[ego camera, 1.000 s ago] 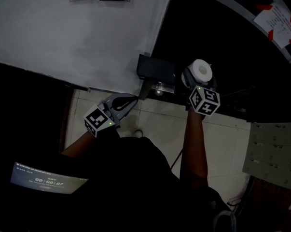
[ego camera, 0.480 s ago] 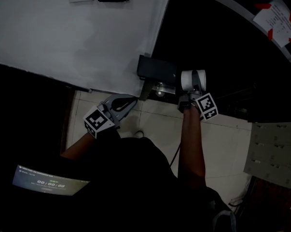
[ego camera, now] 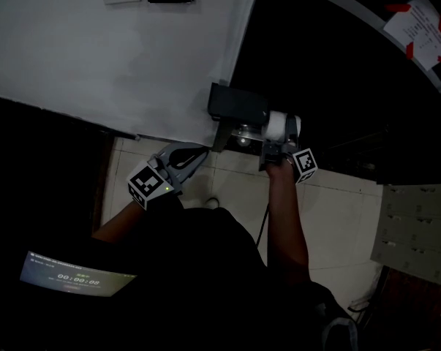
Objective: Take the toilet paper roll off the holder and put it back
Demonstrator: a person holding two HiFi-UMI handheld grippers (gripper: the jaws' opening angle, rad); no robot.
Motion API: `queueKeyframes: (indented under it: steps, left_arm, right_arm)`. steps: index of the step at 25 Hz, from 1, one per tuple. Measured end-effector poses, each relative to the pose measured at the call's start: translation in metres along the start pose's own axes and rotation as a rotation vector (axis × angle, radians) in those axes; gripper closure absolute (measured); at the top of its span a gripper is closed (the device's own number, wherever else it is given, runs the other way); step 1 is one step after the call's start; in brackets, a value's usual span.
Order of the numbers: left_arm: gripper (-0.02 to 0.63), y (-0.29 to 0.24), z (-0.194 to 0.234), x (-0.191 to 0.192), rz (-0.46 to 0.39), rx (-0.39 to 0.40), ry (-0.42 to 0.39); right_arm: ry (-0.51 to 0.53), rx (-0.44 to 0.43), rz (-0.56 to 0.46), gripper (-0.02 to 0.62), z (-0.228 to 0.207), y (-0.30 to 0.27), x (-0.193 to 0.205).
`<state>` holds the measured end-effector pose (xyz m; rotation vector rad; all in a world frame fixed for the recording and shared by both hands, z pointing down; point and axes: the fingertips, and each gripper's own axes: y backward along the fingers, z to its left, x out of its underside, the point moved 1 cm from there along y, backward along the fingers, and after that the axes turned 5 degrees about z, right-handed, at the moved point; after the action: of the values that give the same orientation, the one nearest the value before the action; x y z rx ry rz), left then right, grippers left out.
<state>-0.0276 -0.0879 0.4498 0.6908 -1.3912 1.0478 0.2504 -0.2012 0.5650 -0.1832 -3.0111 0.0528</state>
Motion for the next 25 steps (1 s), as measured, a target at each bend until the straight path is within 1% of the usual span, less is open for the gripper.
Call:
queueKeyframes:
  steps: [6, 12, 16, 20, 25]
  left_arm:
    - [0.603, 0.0, -0.001, 0.001, 0.005, 0.0, 0.001]
    - [0.603, 0.0, 0.0, 0.002, 0.007, -0.004, -0.001]
    - [0.603, 0.001, 0.0, 0.002, 0.006, -0.01, 0.004]
    - [0.603, 0.001, 0.0, 0.001, 0.01, -0.016, 0.011]
    - [0.603, 0.002, 0.001, 0.002, 0.011, -0.018, 0.007]
  right_arm:
    - [-0.006, -0.003, 0.042, 0.125, -0.006, -0.008, 0.02]
    - [-0.034, -0.02, 0.097, 0.126, -0.003, -0.019, 0.053]
    - [-0.094, -0.013, 0.07, 0.125, -0.005, -0.019, 0.063]
    - [-0.102, -0.017, 0.068, 0.125, -0.01, -0.02, 0.065]
    - [-0.101, -0.017, 0.096, 0.125, -0.007, -0.023, 0.086]
